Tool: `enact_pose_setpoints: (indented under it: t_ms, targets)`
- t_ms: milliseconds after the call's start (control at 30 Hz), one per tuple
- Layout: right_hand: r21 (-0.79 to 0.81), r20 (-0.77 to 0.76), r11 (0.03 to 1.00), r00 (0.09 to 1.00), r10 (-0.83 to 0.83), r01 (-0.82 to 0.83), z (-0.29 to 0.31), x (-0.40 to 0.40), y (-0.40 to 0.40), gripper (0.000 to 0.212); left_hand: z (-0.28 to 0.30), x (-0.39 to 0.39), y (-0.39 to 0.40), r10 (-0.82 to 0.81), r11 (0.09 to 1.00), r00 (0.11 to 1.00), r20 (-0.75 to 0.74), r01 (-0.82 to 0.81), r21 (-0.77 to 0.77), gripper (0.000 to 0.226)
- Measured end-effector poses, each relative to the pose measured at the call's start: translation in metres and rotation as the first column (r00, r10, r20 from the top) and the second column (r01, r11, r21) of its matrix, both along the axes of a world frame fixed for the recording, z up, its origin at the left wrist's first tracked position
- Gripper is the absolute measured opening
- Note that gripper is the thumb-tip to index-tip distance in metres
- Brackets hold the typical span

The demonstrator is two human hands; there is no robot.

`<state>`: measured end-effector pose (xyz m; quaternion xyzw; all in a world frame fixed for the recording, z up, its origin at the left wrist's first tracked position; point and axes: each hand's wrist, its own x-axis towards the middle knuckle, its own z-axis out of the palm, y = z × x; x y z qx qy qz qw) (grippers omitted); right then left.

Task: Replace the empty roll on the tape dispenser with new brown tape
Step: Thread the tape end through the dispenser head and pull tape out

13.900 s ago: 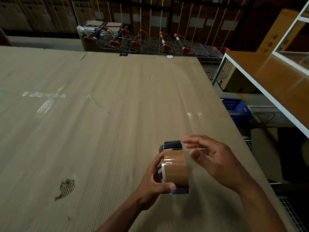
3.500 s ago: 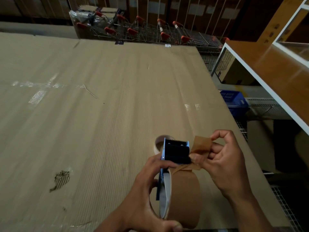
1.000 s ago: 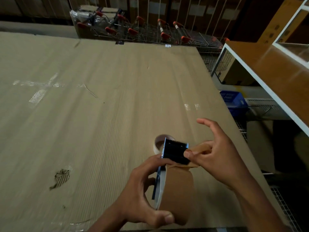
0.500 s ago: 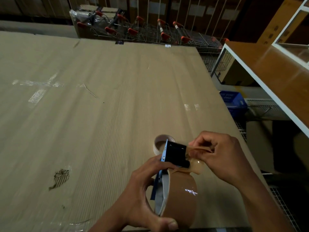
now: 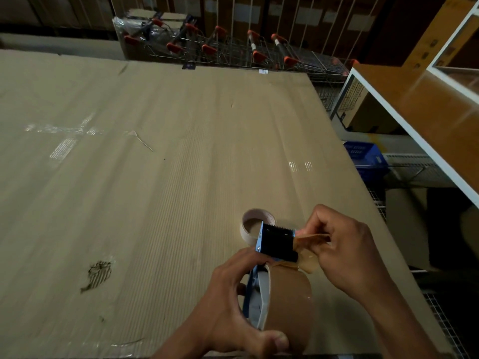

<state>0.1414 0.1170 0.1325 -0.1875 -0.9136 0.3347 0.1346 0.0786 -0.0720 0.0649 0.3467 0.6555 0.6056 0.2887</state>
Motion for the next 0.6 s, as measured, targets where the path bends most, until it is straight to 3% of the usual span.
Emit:
enact_pose_setpoints:
  t_ms: [200,467,600]
  targets:
    - [0.026,0.007,0.997,0.998,-0.069,0.069,-0.0017,-0.0010,0.0006,0.029,0.0036,0.0014,0.0000,-0.022,1.000,1.000,0.018,0.021,0.005,0.084]
    - [-0.027,0.001,0.991,0.991,-0.130,0.130,-0.0041,-0.0025,-0.0014,0.025,-0.0008,0.0068,-0.0010,0.033,0.997,0.983,0.178,-0.045,0.064,0.072]
    - [0.012,-0.024,0.990,0.990,-0.137,0.137,-0.0087,-0.0038,-0.0046,0.024,0.0021,0.0045,-0.0005,0.026,1.000,0.985,0.169,-0.027,0.004,0.065]
